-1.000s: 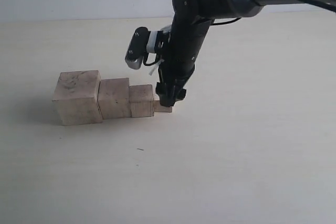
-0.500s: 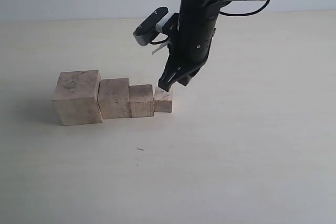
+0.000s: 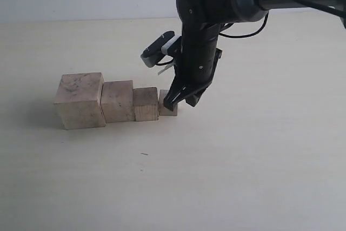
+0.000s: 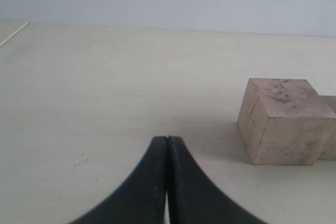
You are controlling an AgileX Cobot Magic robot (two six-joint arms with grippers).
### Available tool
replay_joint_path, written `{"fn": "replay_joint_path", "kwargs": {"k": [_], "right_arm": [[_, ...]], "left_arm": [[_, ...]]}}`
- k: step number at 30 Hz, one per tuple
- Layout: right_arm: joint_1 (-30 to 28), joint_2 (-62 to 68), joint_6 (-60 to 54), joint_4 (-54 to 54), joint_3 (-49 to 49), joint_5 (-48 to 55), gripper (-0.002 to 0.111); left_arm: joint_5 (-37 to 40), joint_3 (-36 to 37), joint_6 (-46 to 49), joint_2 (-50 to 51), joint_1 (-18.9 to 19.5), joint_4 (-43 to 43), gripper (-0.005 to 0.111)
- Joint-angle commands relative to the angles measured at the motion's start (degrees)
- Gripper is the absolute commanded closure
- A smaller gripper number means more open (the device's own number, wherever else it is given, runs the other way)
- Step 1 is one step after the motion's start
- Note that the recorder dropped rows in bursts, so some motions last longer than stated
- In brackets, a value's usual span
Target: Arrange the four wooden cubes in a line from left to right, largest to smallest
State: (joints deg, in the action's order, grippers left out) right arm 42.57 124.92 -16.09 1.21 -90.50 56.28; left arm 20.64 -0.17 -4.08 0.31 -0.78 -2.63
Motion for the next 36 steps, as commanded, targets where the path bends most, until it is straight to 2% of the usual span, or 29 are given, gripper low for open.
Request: {"fn": "replay_joint_path", "kwargs": {"k": [1, 19, 25, 36], "right_arm": [[0.0, 0.9, 0.9, 0.3, 0.2, -1.6, 0.108], [0.0, 1.9, 0.6, -0.2, 0.2, -7.6, 0.108], [0.0, 1.9, -7.0, -8.1, 0.2, -8.0, 0.108], [0.0, 1.7, -1.7, -2.3, 0.2, -8.0, 0.108]], "left_arm": [[-0.5, 0.2, -0.5, -0.3, -0.4, 0.0, 0.107], [-0.5, 0.2, -0.5, -0.3, -0.4, 0.0, 0.107], [-0.5, 0.2, -0.5, -0.3, -0.4, 0.0, 0.107], [-0.5, 0.2, -0.5, -0.3, -0.4, 0.0, 0.107]]}}
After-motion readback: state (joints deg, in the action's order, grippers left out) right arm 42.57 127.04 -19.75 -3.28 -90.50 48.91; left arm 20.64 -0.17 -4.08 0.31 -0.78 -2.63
